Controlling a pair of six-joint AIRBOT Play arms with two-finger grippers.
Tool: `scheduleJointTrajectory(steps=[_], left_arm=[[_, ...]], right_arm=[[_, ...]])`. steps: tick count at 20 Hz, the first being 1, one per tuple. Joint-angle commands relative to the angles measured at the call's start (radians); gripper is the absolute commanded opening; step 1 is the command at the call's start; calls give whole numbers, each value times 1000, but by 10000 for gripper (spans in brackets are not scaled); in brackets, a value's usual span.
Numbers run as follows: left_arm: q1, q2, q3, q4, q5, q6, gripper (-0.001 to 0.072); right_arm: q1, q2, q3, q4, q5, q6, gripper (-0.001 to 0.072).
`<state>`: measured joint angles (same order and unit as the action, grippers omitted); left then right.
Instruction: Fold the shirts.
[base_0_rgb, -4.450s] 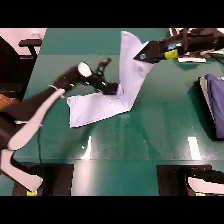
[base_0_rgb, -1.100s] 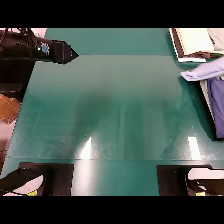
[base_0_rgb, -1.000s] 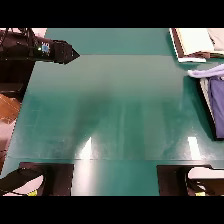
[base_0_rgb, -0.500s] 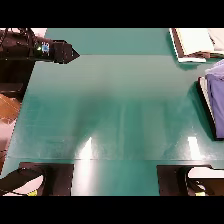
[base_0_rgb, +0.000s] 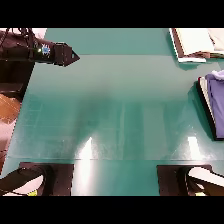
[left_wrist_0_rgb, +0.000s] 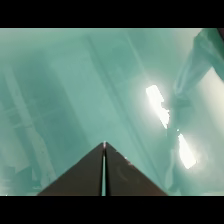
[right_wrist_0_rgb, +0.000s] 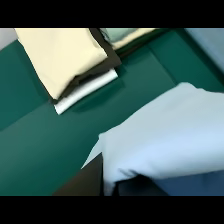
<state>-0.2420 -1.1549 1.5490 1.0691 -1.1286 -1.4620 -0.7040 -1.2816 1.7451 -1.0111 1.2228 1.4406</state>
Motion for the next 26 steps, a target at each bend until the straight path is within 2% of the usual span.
scheduleJointTrajectory(steps=[1,6,7,9,10,12,15,18,21,22,23,24,25,26], left_arm=[[0,0,0,0,-10,4,27],[0,0,0,0,-10,24,27],[0,0,0,0,-10,23,27],[0,0,0,0,-10,23,27],[0,0,0,0,-9,23,27],[0,0,0,0,-9,23,27],[0,0,0,-1,-9,23,27],[0,0,0,0,9,23,27],[0,0,0,2,35,23,27],[0,0,0,0,38,23,27],[0,0,0,0,38,23,27],[0,0,0,0,38,23,27],[0,0,0,0,38,23,27],[0,0,0,0,38,23,27]], right_arm=[[-70,105,-176,-98,82,0,17],[-161,210,-462,-278,108,0,29],[-180,222,-509,-303,111,-1,171],[-212,237,-579,-348,102,-1,581],[-229,240,-596,-354,101,-1,678],[-241,238,-578,-335,97,-1,677],[-143,238,-489,-228,87,-1,676],[64,238,-403,-87,84,-1,676],[335,237,-356,-84,37,-1,671],[415,235,-354,-84,12,-1,623],[494,232,-354,-85,-8,-1,515],[568,227,-354,-88,-28,-1,463],[628,221,-355,-90,-43,-1,426],[685,213,-355,-90,-56,-2,424]])
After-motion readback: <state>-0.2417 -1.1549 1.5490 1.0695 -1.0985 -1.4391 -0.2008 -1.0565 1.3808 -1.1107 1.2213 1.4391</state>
